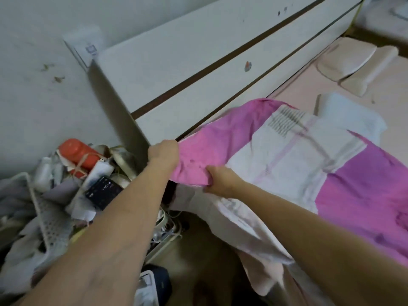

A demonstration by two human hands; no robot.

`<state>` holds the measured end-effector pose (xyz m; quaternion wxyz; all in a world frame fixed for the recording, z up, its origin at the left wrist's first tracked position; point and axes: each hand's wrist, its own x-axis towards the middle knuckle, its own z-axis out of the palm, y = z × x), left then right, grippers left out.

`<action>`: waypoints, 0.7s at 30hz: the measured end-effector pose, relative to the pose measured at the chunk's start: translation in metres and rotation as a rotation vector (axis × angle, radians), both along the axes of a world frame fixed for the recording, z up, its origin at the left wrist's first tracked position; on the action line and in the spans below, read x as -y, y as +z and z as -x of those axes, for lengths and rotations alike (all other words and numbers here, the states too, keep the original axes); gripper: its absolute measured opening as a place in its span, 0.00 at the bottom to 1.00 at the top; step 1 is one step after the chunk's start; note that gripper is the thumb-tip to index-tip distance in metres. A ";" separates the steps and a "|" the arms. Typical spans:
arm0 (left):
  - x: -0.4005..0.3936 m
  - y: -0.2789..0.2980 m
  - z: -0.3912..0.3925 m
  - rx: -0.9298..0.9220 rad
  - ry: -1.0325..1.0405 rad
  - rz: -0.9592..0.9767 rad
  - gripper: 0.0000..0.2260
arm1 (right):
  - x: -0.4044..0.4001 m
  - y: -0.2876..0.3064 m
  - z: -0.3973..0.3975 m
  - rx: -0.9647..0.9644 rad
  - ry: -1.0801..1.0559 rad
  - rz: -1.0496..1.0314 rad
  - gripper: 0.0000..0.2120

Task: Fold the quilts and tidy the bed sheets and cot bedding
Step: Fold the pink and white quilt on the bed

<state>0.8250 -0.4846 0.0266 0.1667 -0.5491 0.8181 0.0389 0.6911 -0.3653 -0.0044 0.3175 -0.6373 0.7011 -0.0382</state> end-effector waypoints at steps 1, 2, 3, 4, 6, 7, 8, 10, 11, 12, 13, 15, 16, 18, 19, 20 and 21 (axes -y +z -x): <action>-0.003 -0.007 -0.001 0.034 -0.011 -0.038 0.14 | -0.006 -0.009 -0.001 0.049 0.072 -0.132 0.21; -0.003 -0.015 0.000 0.073 -0.024 -0.080 0.14 | -0.009 -0.017 0.001 0.086 0.130 -0.231 0.22; -0.003 -0.020 0.000 0.106 -0.030 -0.113 0.14 | -0.011 -0.020 0.005 0.101 0.155 -0.276 0.20; -0.001 -0.023 0.004 0.129 -0.036 -0.140 0.14 | -0.008 -0.021 0.013 0.099 0.149 -0.271 0.18; 0.008 -0.022 0.015 0.130 -0.052 -0.191 0.13 | 0.003 -0.014 0.037 0.082 0.086 -0.205 0.16; 0.015 -0.021 0.025 0.106 -0.066 -0.212 0.12 | 0.011 -0.009 0.053 0.077 0.046 -0.159 0.15; 0.022 -0.019 0.038 0.077 -0.076 -0.221 0.13 | 0.021 -0.004 0.072 0.066 0.004 -0.111 0.14; 0.036 -0.014 0.069 0.016 -0.102 -0.225 0.14 | 0.040 0.007 0.109 0.029 -0.077 -0.034 0.12; 0.041 -0.012 0.081 -0.017 -0.115 -0.224 0.14 | 0.047 0.008 0.123 0.011 -0.107 -0.008 0.12; 0.051 -0.011 0.104 -0.055 -0.135 -0.218 0.13 | 0.059 0.011 0.146 -0.014 -0.132 0.018 0.12; 0.055 -0.009 0.119 -0.087 -0.153 -0.220 0.13 | 0.067 0.011 0.159 -0.028 -0.148 0.041 0.12; 0.070 -0.005 0.163 -0.143 -0.192 -0.245 0.13 | 0.089 0.011 0.197 -0.029 -0.220 0.076 0.12; 0.073 -0.004 0.177 -0.171 -0.208 -0.274 0.14 | 0.096 0.010 0.210 -0.033 -0.259 0.085 0.12; 0.087 -0.009 0.215 -0.246 -0.213 -0.321 0.17 | 0.114 0.004 0.249 -0.076 -0.313 0.081 0.12; 0.094 -0.015 0.232 -0.276 -0.218 -0.332 0.17 | 0.123 0.000 0.269 -0.103 -0.330 0.070 0.12; 0.099 -0.020 0.242 -0.303 -0.237 -0.338 0.16 | 0.129 -0.005 0.284 -0.124 -0.346 0.064 0.12; 0.104 -0.026 0.254 -0.320 -0.252 -0.350 0.15 | 0.136 -0.009 0.300 -0.146 -0.365 0.058 0.13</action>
